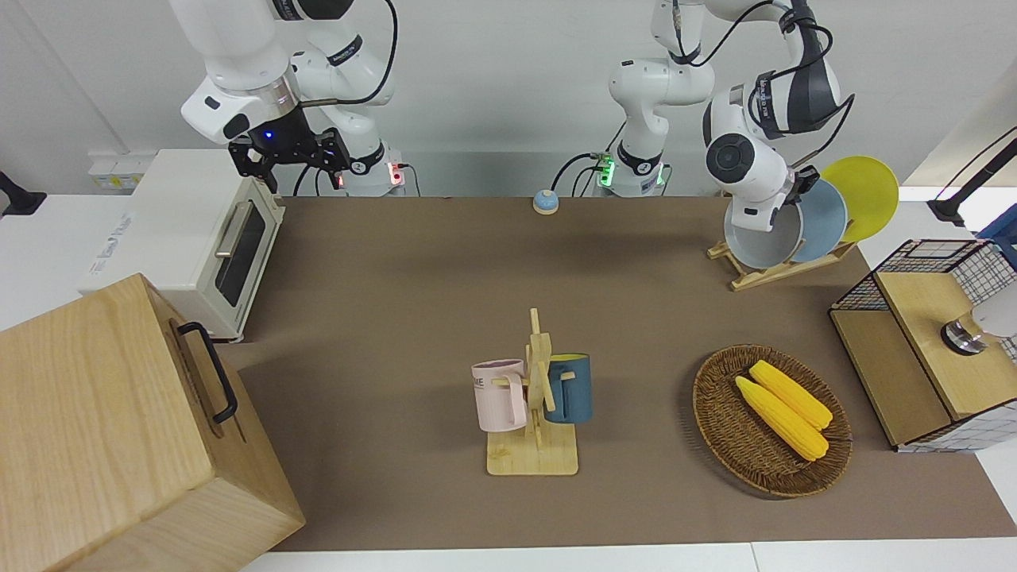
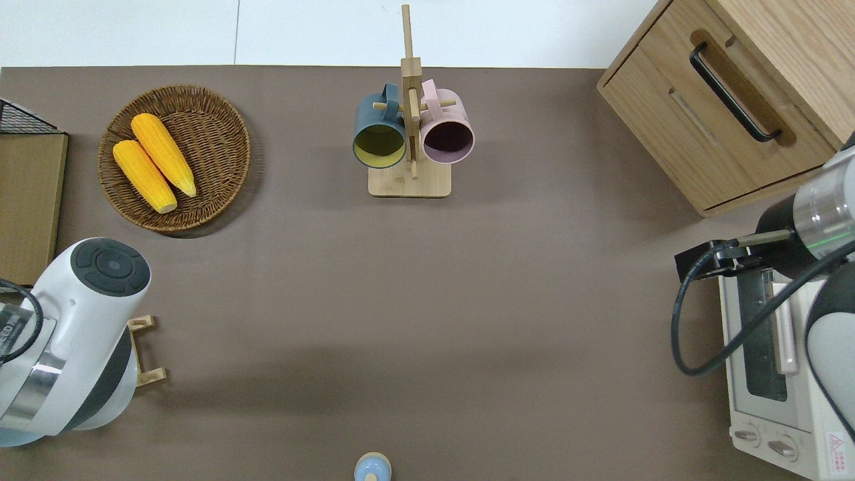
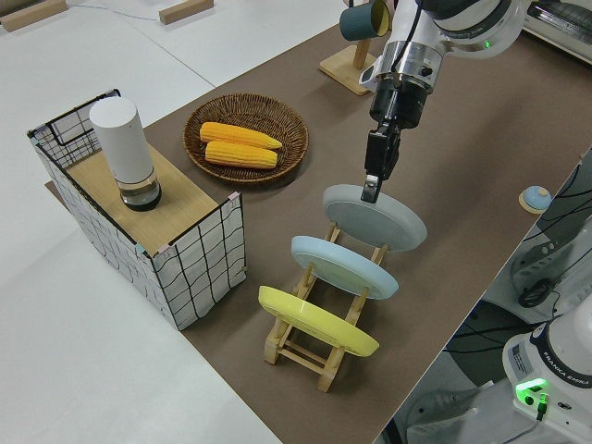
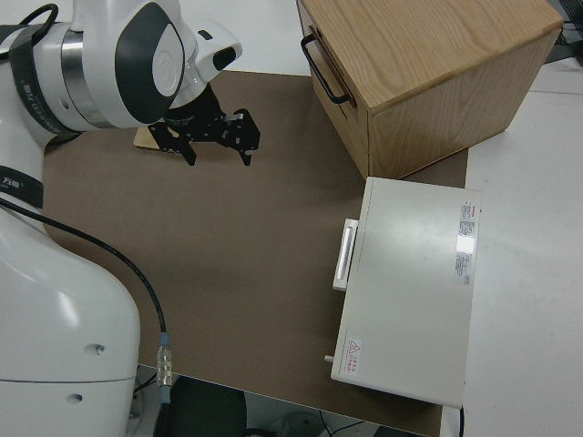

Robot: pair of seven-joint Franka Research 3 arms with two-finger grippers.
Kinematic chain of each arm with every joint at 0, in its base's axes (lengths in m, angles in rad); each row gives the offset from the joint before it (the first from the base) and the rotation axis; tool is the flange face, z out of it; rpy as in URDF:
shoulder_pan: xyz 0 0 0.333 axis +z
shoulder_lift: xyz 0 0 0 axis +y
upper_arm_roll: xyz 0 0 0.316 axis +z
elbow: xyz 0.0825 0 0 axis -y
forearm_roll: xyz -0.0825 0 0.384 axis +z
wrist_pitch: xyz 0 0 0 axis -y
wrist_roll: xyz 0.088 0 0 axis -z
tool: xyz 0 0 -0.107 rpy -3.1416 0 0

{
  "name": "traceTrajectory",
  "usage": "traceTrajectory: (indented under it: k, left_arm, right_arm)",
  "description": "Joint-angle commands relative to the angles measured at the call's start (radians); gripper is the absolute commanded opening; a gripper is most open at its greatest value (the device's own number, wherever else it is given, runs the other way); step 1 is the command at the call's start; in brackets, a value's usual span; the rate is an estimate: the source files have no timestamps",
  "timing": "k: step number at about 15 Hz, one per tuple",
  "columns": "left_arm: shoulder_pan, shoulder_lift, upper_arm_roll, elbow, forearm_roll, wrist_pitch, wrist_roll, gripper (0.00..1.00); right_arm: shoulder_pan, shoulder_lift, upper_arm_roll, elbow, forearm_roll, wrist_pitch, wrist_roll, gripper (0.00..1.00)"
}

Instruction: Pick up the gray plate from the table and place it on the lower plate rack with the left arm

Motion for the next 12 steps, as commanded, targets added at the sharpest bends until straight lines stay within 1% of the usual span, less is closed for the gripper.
traceTrajectory:
  k: [1, 3, 4, 6, 7, 8, 12]
  left_arm:
    - [-0.011, 0.007, -0.006, -0.019, -0.015, 0.016, -0.048, 0.0]
    - [-0.011, 0.016, -0.007, -0.019, -0.018, 0.016, -0.071, 0.0]
    - [-0.011, 0.016, -0.007, -0.019, -0.026, 0.016, -0.071, 0.07]
    - [-0.011, 0.016, -0.007, -0.019, -0.032, 0.016, -0.066, 0.71]
    - [-0.011, 0.014, -0.007, -0.019, -0.032, 0.025, -0.065, 0.93]
    - [-0.011, 0.014, -0.007, -0.019, -0.034, 0.029, -0.06, 0.98]
    - [-0.009, 0.01, -0.006, -0.017, -0.035, 0.027, -0.045, 0.99]
  right_arm:
    - [-0.023, -0.002, 0.021, 0.007, -0.005, -0.011, 0.012, 0.983]
    - [-0.023, -0.002, 0.021, 0.007, -0.005, -0.011, 0.012, 0.983]
    - [-0.023, -0.004, 0.021, 0.007, -0.005, -0.011, 0.012, 0.983]
    - [-0.023, -0.002, 0.021, 0.007, -0.006, -0.011, 0.012, 0.983]
    - [-0.023, -0.002, 0.02, 0.007, -0.005, -0.011, 0.012, 0.983]
    - [-0.023, -0.002, 0.021, 0.007, -0.005, -0.011, 0.012, 0.983]
    - [-0.023, -0.002, 0.021, 0.007, -0.005, -0.011, 0.012, 0.983]
